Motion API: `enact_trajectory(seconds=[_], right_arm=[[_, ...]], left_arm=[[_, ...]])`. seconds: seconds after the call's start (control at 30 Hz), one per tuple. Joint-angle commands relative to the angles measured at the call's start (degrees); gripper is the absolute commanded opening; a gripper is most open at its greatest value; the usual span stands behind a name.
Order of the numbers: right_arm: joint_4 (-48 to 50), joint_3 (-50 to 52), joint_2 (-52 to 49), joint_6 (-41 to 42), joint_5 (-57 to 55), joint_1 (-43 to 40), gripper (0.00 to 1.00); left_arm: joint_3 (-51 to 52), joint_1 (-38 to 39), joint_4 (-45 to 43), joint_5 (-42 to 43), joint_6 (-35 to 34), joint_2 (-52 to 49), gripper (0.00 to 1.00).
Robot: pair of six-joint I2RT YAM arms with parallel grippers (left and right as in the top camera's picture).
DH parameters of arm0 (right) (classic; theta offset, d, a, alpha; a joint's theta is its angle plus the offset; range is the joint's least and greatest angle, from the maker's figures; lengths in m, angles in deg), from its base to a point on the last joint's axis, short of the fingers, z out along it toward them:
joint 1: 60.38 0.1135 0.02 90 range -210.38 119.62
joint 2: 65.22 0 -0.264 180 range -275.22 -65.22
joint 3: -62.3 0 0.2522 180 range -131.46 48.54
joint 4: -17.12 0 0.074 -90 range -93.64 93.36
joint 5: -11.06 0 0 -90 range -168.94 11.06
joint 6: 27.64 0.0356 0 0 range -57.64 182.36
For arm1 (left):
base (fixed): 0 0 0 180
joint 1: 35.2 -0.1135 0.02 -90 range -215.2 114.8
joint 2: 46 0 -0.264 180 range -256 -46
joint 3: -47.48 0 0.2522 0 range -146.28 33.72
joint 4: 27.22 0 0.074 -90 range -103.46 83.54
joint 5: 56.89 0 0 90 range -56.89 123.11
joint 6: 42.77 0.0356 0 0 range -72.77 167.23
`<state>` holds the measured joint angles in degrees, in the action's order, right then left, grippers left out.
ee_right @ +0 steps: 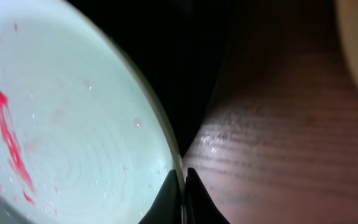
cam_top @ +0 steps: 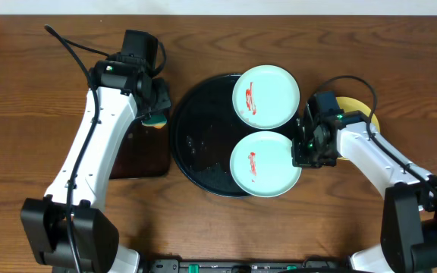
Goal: Clean dirty plates on tray and stack at the side
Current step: 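Move the right gripper to the front pale green plate and grip its rim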
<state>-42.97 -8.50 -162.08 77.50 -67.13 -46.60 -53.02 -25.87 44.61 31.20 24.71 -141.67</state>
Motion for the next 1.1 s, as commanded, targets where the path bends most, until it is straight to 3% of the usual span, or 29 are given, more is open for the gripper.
enact_trajectory(seconds=[0.0, 0.27, 0.57, 1.07], right_arm=[[-2.5, -3.1, 1.0, 0.7, 0.7, 2.5, 0.01], [1.9, -10.5, 3.3, 4.9, 0.2, 10.0, 0.01], [10.2, -10.5, -5.3, 13.2, -3.5, 17.3, 0.01], [8.9, -10.5, -14.6, 16.1, -2.3, 15.9, 0.01]], left_arm=[[0.3, -0.2, 0.0, -1.1, -0.3, -0.2, 0.08], [0.3, -0.2, 0.0, -1.1, -0.3, -0.2, 0.08], [0.3, -0.2, 0.0, -1.1, -0.3, -0.2, 0.07], [0.3, -0.2, 0.2, -1.1, -0.1, -0.2, 0.07]])
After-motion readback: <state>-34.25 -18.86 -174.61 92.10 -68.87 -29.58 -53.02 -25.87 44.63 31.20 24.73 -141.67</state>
